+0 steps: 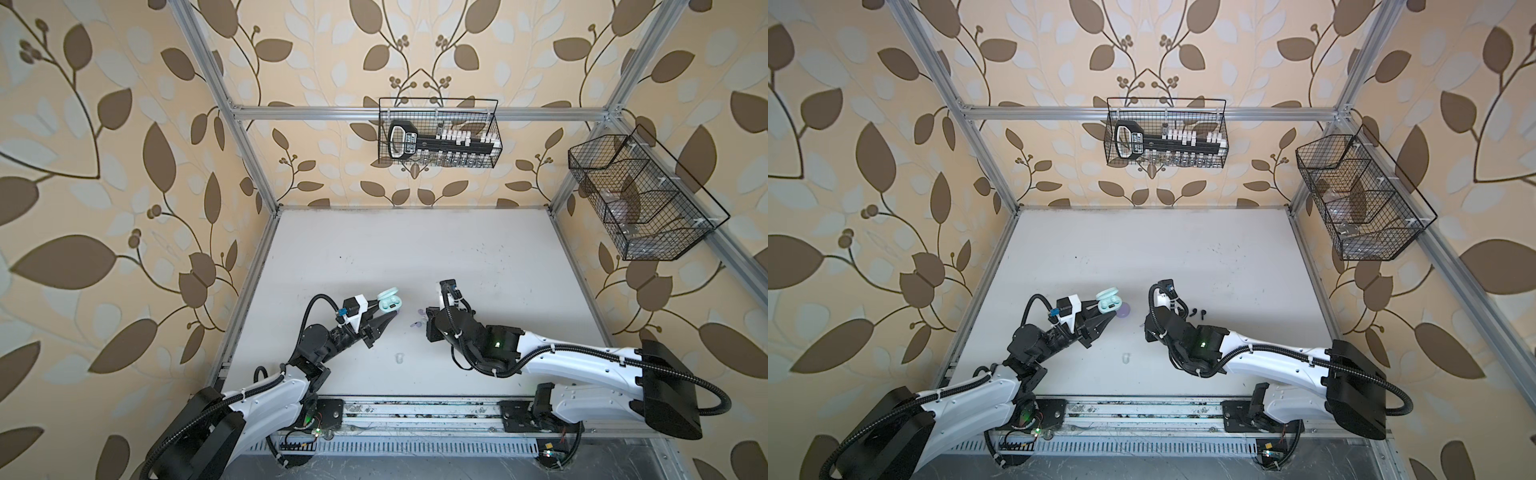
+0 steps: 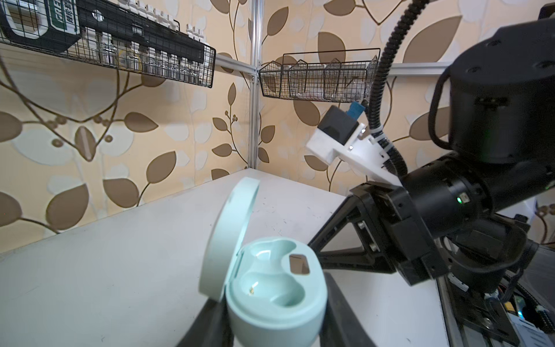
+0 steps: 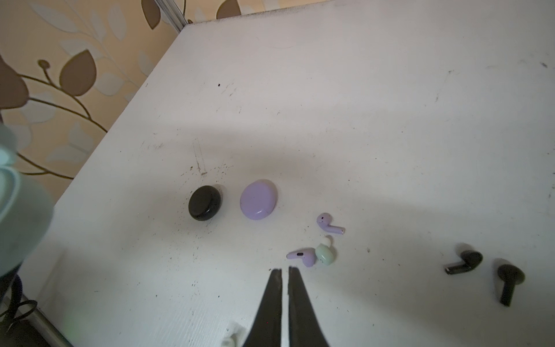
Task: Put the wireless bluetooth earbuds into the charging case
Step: 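Lift the mint-green earbud with the right gripper and draw it back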
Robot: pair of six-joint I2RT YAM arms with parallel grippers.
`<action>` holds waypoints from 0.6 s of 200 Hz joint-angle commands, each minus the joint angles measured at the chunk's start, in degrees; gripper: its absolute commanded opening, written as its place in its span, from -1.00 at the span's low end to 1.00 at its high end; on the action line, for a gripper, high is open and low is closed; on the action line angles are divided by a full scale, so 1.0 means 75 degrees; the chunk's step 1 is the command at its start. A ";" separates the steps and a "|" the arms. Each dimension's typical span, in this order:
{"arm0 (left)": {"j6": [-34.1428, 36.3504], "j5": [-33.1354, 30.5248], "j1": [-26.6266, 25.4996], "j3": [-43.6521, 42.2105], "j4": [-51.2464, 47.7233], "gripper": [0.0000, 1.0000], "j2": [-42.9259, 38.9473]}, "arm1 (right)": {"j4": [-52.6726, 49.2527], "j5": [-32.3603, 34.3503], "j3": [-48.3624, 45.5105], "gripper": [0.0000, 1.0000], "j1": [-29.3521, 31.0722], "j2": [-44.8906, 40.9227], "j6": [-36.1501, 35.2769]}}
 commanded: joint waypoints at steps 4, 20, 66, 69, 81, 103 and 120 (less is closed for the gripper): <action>0.0109 -0.0431 -0.0021 0.0170 0.0238 -1.00 -0.0052 | -0.0319 0.0342 0.0227 -0.78 0.0046 -0.0003 -0.0016; 0.0058 -0.0793 -0.0026 0.0213 -0.0028 -1.00 -0.0015 | -0.0301 0.0341 0.0116 -0.66 0.0046 -0.0050 -0.0114; -0.0282 -0.2144 0.0016 0.0320 -0.0915 -1.00 -0.0089 | 0.1452 -0.1087 -0.1188 -0.13 0.0345 -0.0737 -0.1327; -0.0323 -0.2301 0.0027 0.0332 -0.1053 -1.00 -0.0117 | 0.1553 -0.1124 -0.1291 -0.11 0.0389 -0.0779 -0.1378; -0.0524 -0.2840 0.0140 0.0442 -0.1673 -1.00 -0.0268 | 0.1961 -0.1308 -0.1604 -0.03 0.0623 -0.0812 -0.1487; -0.0953 -0.3205 0.0517 0.0496 -0.2211 -1.00 -0.0412 | 0.2651 -0.1455 -0.1831 0.15 0.1143 -0.0499 -0.1763; -0.1065 -0.3356 0.0632 0.0388 -0.2149 -1.00 -0.0477 | 0.3062 -0.1448 -0.1718 0.31 0.1581 -0.0028 -0.2123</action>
